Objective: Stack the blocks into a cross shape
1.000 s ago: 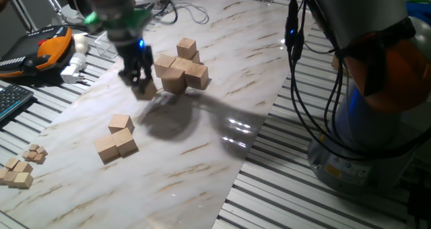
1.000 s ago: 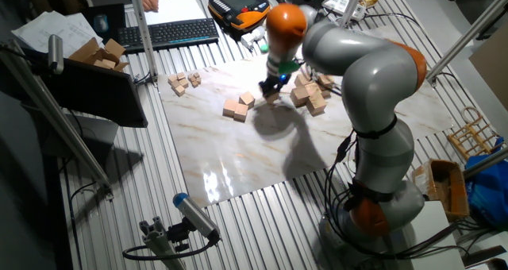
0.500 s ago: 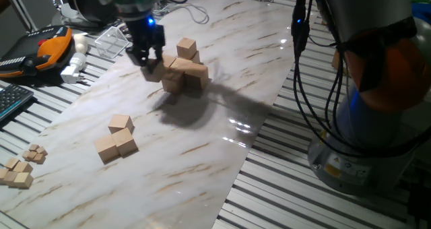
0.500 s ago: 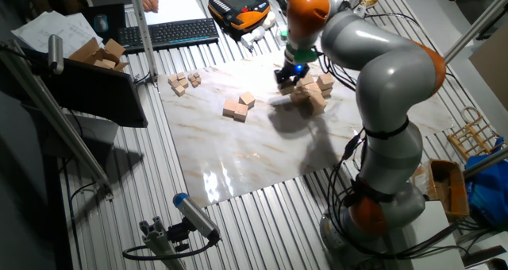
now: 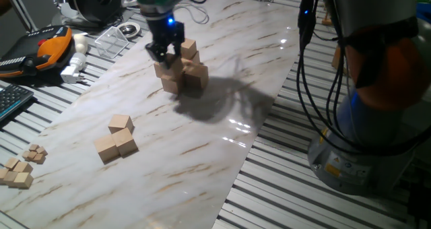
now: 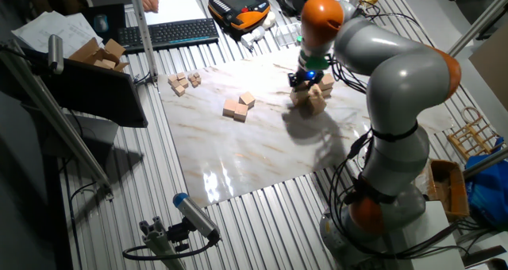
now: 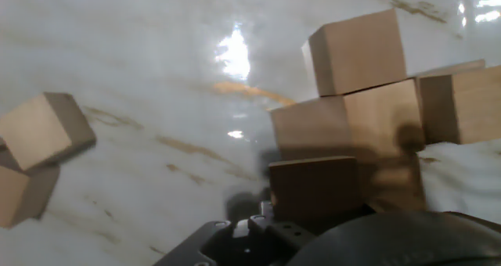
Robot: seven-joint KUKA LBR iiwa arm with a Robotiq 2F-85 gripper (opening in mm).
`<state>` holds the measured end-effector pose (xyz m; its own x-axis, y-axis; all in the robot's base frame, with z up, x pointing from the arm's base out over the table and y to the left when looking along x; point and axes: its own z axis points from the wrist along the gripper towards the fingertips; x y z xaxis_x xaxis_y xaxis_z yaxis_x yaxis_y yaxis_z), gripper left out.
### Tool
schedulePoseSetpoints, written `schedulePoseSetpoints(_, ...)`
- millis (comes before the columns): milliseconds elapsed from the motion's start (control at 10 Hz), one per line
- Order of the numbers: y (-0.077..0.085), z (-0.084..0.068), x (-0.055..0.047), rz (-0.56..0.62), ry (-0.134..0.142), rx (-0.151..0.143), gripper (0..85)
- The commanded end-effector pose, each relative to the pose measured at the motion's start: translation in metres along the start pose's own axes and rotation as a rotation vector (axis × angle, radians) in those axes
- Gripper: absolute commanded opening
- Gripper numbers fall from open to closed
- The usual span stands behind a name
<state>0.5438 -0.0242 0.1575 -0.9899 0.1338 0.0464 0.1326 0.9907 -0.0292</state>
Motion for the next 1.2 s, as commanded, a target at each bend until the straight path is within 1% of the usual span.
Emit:
schedulePoseSetpoints(0,-0.045,0.001,-0.003,-0.055,-0.002,0.006,0.0)
schedulePoseSetpoints(200,-0.056,0.004,0.002,-0.146,-0.005,0.008,0.0)
schedulePoseSetpoints(300,-0.061,0.006,0.004,-0.162,-0.013,0.015,0.0)
schedulePoseSetpoints(500,-0.068,0.009,0.008,-0.172,-0.017,0.009,0.0)
schedulePoseSetpoints(600,-0.070,0.012,0.009,-0.178,-0.022,0.010,0.0)
schedulePoseSetpoints(800,-0.074,0.022,0.009,-0.188,-0.027,-0.005,0.0)
schedulePoseSetpoints(900,-0.074,0.027,0.009,-0.191,-0.035,-0.006,0.0)
schedulePoseSetpoints(1100,-0.075,0.029,0.008,-0.194,-0.038,-0.004,0.0)
